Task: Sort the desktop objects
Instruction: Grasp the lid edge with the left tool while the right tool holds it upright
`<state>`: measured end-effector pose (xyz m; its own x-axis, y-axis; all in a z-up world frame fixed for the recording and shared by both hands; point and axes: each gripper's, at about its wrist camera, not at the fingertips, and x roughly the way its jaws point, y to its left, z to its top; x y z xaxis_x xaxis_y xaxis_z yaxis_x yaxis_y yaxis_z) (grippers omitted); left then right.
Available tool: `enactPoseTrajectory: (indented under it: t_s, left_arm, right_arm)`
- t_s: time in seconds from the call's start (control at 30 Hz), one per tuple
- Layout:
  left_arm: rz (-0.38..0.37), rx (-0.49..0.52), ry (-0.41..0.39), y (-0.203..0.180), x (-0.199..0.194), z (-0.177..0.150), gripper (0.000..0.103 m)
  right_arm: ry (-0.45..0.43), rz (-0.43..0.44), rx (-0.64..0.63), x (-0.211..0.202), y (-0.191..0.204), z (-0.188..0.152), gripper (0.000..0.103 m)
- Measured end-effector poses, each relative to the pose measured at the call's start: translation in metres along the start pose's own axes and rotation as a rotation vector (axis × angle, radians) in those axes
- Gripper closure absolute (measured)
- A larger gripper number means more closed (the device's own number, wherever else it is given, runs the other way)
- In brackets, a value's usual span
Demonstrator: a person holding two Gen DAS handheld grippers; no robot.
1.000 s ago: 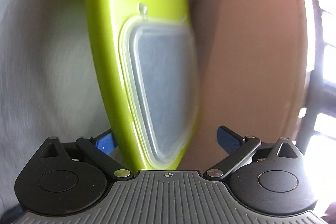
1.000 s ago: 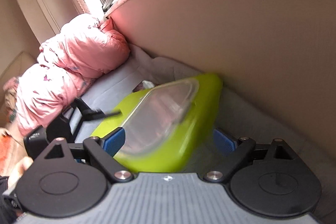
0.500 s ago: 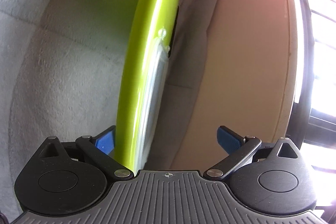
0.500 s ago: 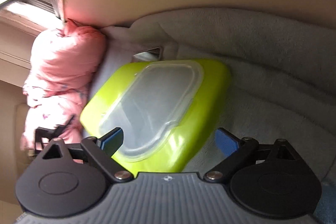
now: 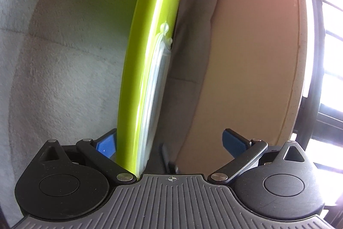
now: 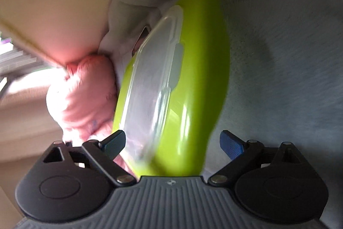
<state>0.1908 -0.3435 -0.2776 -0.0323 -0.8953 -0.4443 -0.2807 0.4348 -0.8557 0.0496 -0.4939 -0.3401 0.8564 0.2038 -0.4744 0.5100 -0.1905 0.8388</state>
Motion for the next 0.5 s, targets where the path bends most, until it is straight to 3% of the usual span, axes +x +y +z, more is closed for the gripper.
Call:
enactPoseTrajectory:
  t_s: [0.07, 0.13, 0.2, 0.3, 0.43, 0.5]
  left_arm:
    - [0.009, 0.001, -0.002, 0.0, 0.002, 0.002, 0.001]
    - [0.016, 0.002, -0.004, 0.001, 0.004, 0.003, 0.0]
    - [0.018, -0.01, -0.002, 0.003, 0.002, 0.004, 0.0]
    - [-0.018, -0.029, 0.02, 0.006, -0.007, 0.0, 0.0]
    - [-0.068, -0.023, 0.036, -0.001, -0.033, -0.012, 0.0]
    - [-0.034, 0.01, 0.017, -0.007, -0.056, -0.018, 0.0]
  right_arm:
    - [-0.012, 0.015, 0.029, 0.011, -0.004, 0.003, 0.007]
    - [-0.01, 0.021, 0.06, 0.017, -0.008, 0.002, 0.014]
    - [-0.004, 0.039, 0.045, 0.018, -0.007, -0.001, 0.053]
    - [-0.009, 0.12, -0.043, 0.007, 0.009, -0.012, 0.083]
    - [-0.053, 0.135, -0.224, -0.013, 0.056, -0.041, 0.085]
    - [-0.042, 0.164, -0.268, -0.019, 0.076, -0.052, 0.086]
